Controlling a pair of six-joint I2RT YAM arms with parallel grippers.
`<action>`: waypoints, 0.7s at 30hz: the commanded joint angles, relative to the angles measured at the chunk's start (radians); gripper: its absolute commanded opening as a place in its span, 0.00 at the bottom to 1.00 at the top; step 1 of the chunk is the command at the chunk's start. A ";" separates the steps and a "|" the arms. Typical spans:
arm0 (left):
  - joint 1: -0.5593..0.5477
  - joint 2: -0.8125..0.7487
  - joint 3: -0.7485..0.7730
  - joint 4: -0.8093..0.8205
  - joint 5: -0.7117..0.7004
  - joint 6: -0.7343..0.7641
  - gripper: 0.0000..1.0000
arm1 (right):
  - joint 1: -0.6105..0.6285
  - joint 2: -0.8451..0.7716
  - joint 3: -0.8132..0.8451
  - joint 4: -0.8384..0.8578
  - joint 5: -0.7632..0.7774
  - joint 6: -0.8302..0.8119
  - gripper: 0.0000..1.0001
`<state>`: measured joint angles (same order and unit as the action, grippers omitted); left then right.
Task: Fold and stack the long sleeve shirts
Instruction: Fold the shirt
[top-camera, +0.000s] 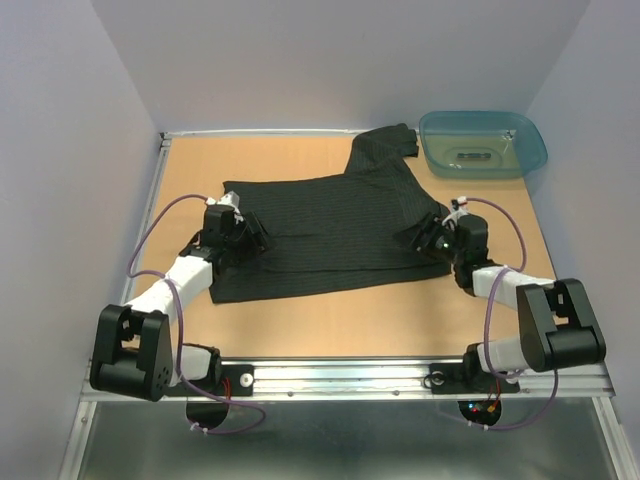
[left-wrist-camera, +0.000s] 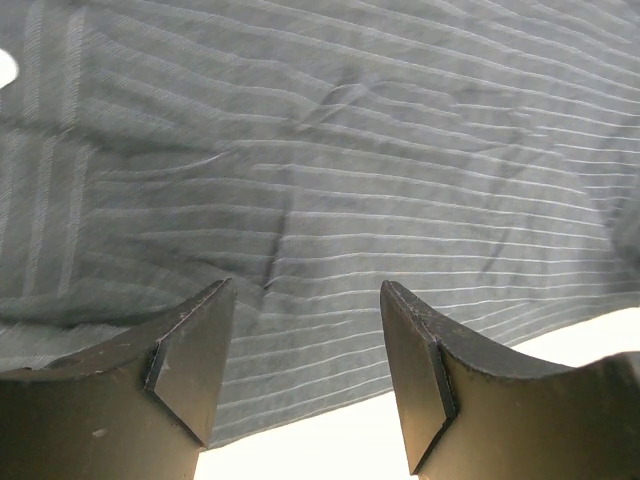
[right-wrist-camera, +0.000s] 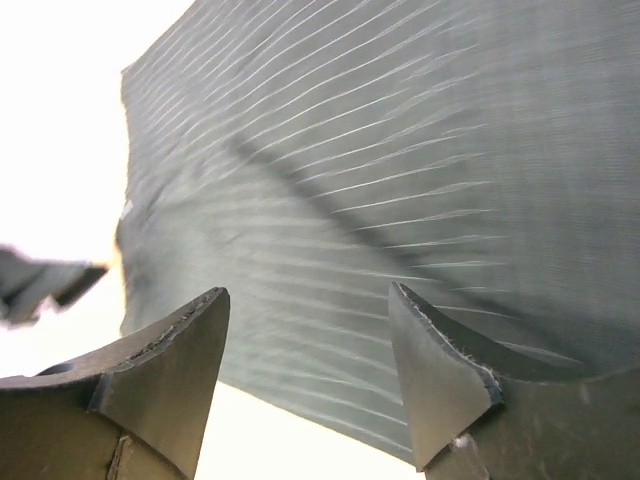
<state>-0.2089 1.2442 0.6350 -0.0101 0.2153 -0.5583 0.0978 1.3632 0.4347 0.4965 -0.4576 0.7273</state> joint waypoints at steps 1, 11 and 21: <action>-0.015 0.043 0.064 0.149 0.064 -0.006 0.71 | 0.118 0.085 0.087 0.186 -0.116 0.066 0.71; -0.015 0.270 0.143 0.289 0.056 -0.077 0.69 | 0.353 0.505 0.420 0.395 -0.085 0.179 0.71; 0.026 0.365 0.075 0.326 0.033 -0.118 0.68 | 0.350 0.756 0.501 0.438 0.019 0.222 0.71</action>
<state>-0.2119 1.6051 0.7383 0.2718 0.2588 -0.6537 0.4702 2.0785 0.9169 0.8539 -0.4950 0.9394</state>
